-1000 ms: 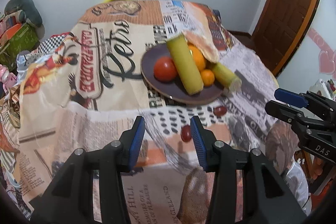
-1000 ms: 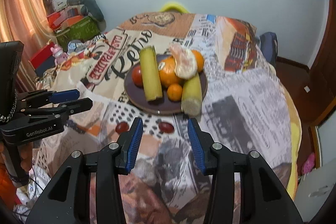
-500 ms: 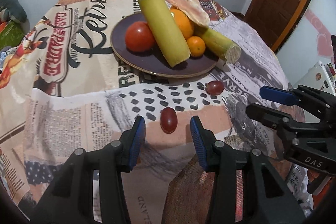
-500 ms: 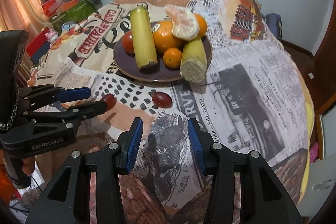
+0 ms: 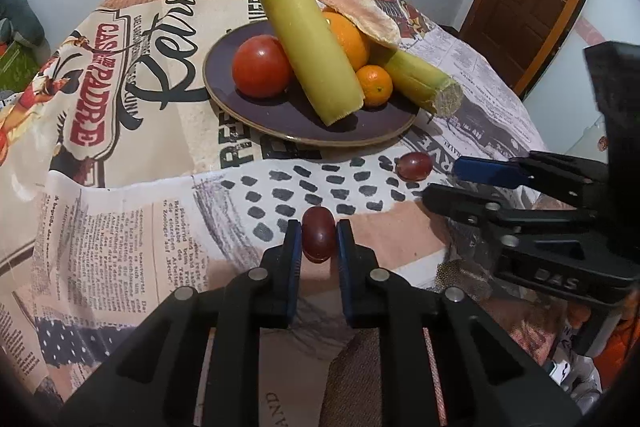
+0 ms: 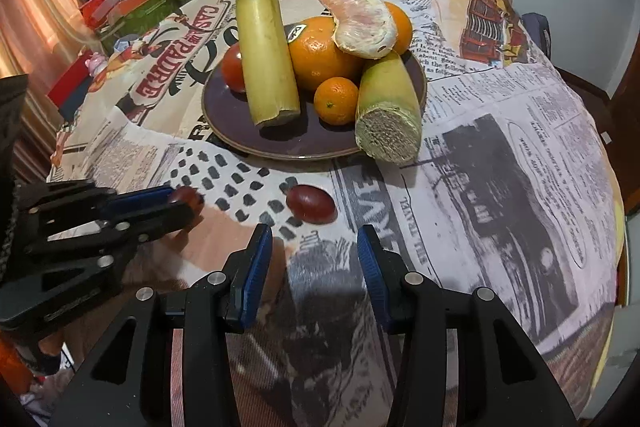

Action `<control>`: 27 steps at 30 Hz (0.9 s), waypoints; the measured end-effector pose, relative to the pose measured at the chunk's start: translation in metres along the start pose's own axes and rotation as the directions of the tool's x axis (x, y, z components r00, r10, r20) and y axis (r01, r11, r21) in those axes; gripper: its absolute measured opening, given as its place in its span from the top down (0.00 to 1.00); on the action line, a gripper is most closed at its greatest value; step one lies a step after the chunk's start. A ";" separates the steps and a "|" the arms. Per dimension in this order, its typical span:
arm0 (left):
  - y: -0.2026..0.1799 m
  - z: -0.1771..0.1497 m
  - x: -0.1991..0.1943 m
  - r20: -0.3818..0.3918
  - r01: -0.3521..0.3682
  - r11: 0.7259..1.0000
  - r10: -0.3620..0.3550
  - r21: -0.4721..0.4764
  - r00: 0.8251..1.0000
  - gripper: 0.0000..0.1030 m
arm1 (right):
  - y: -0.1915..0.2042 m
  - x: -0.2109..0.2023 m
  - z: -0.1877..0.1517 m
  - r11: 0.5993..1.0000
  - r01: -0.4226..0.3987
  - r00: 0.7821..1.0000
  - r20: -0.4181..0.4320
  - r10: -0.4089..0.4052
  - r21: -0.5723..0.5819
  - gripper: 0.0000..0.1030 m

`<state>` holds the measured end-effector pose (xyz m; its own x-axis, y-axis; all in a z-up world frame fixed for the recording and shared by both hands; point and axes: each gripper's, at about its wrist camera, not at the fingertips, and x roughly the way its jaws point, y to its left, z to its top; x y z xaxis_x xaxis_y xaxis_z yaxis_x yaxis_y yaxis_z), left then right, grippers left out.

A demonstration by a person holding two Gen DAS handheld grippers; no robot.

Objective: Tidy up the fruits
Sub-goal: 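Grasp a red date with the left gripper while the right gripper grasps another date, then lower the dates onto the plate with both grippers and open them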

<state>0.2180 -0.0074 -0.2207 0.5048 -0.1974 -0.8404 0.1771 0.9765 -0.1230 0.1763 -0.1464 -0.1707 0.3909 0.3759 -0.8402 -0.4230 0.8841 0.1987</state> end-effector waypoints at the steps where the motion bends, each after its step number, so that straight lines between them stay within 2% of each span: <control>1: 0.001 0.001 -0.002 0.006 -0.002 1.000 0.002 0.000 1.000 0.84 | 0.000 0.001 0.001 1.000 -0.001 1.000 0.000 0.001 0.001 0.60; 5: 0.008 0.006 -0.010 0.033 0.000 1.000 0.000 -0.013 0.999 0.84 | 0.001 0.009 0.006 1.000 -0.004 1.000 -0.008 0.004 0.001 0.64; 10: 0.015 0.007 -0.013 0.044 -0.002 1.000 0.003 -0.026 0.999 0.84 | 0.004 0.016 0.011 1.000 0.011 1.000 -0.007 -0.011 -0.013 0.76; 17: 0.017 0.008 -0.018 0.061 0.002 0.999 0.001 -0.038 0.998 0.84 | 0.005 0.007 0.009 1.000 0.006 1.000 -0.006 -0.006 -0.012 0.77; 27: 0.019 0.021 -0.038 0.125 -0.012 0.999 0.017 -0.042 0.992 0.84 | 0.016 -0.029 0.022 0.999 0.008 0.996 0.089 -0.005 -0.035 0.77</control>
<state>0.2202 0.0164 -0.1801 0.6090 -0.1897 -0.7701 0.1356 0.9816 -0.1345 0.1762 -0.1372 -0.1325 0.4644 0.3948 -0.7927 -0.4478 0.8769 0.1744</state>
